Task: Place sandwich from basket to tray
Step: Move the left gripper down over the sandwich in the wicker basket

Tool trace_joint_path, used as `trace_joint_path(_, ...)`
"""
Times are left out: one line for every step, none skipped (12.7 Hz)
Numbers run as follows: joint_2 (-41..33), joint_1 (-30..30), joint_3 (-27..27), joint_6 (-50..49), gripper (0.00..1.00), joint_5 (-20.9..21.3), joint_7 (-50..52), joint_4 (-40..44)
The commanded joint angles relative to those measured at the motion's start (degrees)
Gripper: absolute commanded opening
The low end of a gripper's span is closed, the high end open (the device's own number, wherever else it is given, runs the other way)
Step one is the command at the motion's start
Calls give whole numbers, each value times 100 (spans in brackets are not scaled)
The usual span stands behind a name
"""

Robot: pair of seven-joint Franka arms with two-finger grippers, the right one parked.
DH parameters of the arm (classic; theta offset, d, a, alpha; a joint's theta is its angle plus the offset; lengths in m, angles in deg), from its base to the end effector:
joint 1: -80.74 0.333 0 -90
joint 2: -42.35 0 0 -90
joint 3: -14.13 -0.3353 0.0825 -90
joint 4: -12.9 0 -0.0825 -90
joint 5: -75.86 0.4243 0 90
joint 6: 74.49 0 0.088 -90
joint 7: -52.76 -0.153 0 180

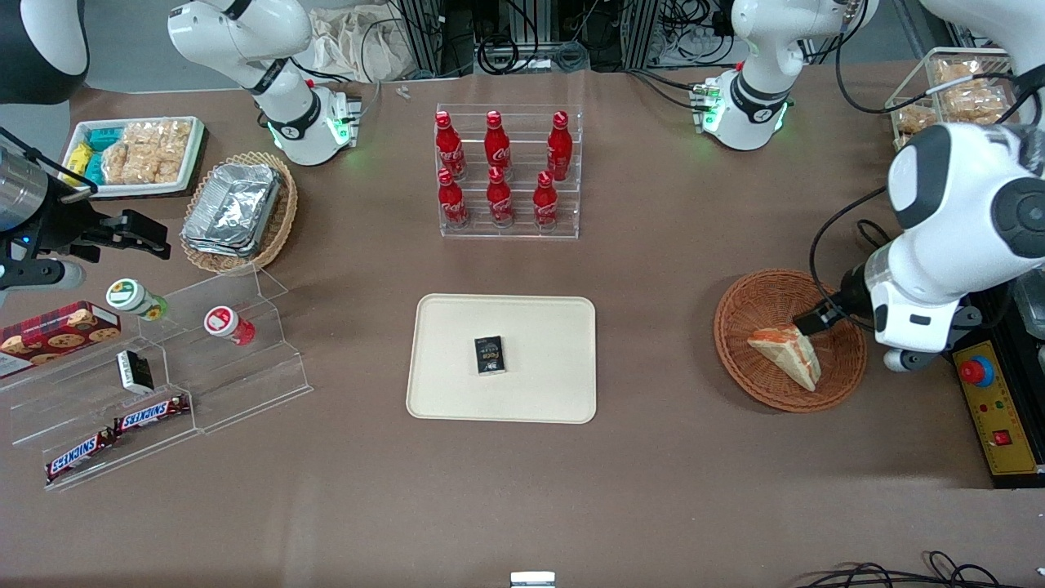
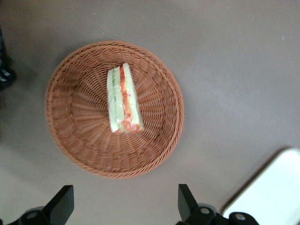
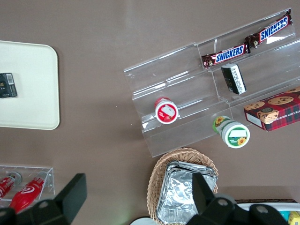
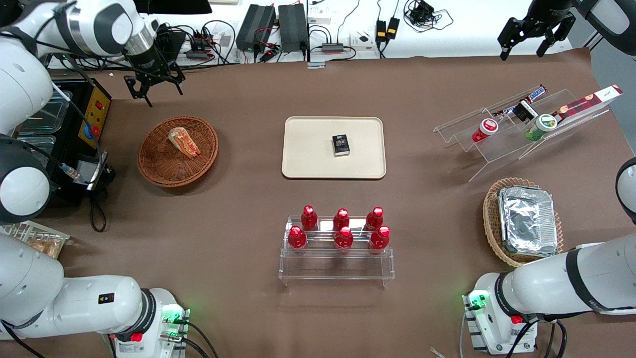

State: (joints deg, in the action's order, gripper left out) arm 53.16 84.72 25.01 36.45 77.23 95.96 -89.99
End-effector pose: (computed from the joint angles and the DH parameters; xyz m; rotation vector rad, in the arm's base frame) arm 0.6421 -0.0706 0.3968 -2.9812 -0.9665 0.0723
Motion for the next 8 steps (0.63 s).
trace_joint_path(34,102,-24,1040,100,90,845,-756)
trace_joint_path(87,120,-33,1401,100,117,883,-985)
trace_joint_path(192,129,-41,1544,100,248,866,-1109)
trace_joint_path(306,138,-42,1554,100,545,901,-1136)
trace_joint_path(385,164,-42,1563,100,652,927,-1145)
trace_joint_path(447,165,-42,1598,100,662,936,-1154)
trace_joint_path(500,199,-59,1650,100,662,954,-1163)
trace_joint_path(544,226,-111,1685,100,662,980,-1180)
